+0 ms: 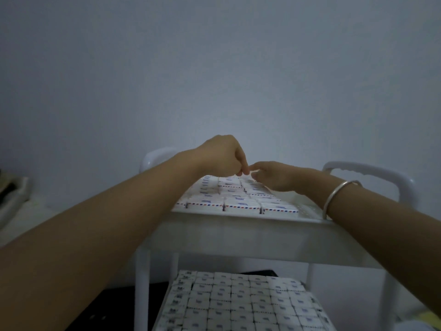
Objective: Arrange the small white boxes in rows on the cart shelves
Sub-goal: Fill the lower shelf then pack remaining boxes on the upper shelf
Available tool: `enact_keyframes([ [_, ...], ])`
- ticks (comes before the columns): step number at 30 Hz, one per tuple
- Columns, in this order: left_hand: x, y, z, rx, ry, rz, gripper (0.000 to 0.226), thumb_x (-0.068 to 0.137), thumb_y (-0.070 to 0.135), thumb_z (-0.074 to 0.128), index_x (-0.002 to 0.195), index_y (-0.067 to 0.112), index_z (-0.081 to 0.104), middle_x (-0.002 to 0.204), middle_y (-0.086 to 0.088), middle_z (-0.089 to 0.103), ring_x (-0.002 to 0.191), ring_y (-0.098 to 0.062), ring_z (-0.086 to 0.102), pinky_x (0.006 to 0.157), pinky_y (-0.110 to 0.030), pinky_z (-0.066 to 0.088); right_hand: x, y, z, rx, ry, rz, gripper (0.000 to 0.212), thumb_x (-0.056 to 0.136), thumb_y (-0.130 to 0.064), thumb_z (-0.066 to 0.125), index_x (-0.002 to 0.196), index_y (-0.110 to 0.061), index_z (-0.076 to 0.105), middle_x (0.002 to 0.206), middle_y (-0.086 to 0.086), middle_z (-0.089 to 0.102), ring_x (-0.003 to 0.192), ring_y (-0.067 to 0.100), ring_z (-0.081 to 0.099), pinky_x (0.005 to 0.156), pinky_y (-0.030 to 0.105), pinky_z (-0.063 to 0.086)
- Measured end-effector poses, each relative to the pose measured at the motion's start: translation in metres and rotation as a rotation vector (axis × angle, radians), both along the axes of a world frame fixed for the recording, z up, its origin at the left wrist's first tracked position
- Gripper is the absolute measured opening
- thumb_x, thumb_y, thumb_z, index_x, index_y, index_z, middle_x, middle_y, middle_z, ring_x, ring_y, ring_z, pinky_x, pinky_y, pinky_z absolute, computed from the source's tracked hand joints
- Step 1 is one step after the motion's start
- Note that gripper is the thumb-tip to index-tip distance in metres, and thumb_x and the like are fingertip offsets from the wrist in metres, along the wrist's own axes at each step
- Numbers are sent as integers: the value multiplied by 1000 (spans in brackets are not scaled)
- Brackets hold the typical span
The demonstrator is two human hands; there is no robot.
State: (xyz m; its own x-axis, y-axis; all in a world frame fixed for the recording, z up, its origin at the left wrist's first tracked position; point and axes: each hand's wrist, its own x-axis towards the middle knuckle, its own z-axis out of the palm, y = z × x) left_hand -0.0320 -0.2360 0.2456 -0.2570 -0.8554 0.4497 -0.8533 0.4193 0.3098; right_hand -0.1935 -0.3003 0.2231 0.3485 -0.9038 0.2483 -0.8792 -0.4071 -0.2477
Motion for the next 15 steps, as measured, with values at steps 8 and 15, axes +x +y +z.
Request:
enact_keyframes([
  [8,31,107,-11,-319,196,-14,40,82,3,47,74,30,75,72,14,70,54,3,61,53,-13,48,33,106,10,-388,-565,261,15,94,-28,52,99,-28,66,91,-11,69,86,5,63,80,27,52],
  [15,107,211,-112,-273,397,53,39,82,-2,48,71,26,71,51,23,61,39,0,53,44,-4,35,112,204,-65,-119,-652,671,10,90,-17,59,91,-26,64,68,-6,66,57,9,63,54,26,47],
])
